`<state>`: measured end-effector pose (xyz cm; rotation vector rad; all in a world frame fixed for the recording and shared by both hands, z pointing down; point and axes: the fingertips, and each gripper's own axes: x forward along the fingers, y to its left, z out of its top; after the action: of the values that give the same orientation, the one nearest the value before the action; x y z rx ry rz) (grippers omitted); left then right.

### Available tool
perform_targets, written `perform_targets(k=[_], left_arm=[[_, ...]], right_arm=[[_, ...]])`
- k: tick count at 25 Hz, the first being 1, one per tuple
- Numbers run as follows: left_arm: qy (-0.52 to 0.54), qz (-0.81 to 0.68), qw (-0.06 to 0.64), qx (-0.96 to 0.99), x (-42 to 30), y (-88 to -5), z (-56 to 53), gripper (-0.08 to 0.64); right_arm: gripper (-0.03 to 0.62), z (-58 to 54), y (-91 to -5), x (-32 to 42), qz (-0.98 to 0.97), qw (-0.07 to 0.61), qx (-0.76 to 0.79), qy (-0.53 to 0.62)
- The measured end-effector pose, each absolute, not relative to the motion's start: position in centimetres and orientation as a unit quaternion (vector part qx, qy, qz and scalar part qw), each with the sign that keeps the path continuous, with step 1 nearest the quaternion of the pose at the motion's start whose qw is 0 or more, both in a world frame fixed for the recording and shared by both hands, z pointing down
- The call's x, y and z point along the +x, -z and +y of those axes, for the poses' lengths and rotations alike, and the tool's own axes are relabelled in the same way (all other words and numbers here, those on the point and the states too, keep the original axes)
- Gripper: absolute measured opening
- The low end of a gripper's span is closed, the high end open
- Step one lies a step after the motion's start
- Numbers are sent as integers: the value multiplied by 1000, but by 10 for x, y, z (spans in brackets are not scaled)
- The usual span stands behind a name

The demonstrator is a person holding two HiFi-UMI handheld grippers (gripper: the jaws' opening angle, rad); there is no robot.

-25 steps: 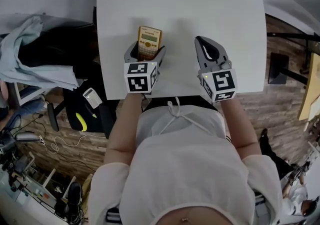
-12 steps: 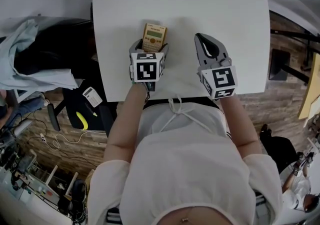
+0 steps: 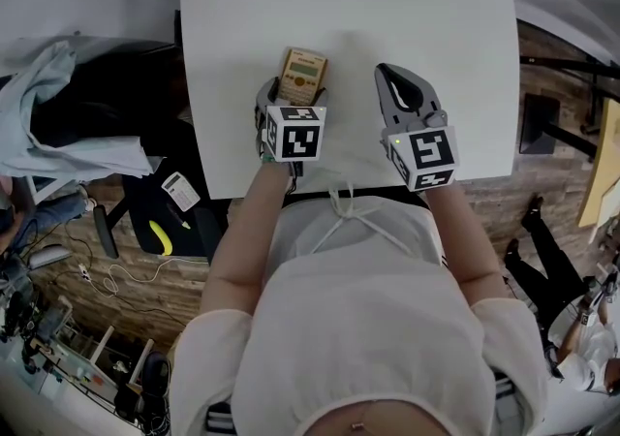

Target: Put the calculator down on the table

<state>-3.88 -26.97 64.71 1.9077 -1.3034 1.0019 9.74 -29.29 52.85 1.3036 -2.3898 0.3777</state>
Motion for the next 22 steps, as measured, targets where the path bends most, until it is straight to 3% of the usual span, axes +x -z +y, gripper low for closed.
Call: perform_targets(k=[11,22], left_arm=[[-348,-469,309,751,-34,-640,-263,408],[-291,-482,288,774,-36,-568,-248,403]], right_arm=[[3,-271,-517,99,-855,189,467,-124],[5,-258,-489,100,-870,176,446,-112]])
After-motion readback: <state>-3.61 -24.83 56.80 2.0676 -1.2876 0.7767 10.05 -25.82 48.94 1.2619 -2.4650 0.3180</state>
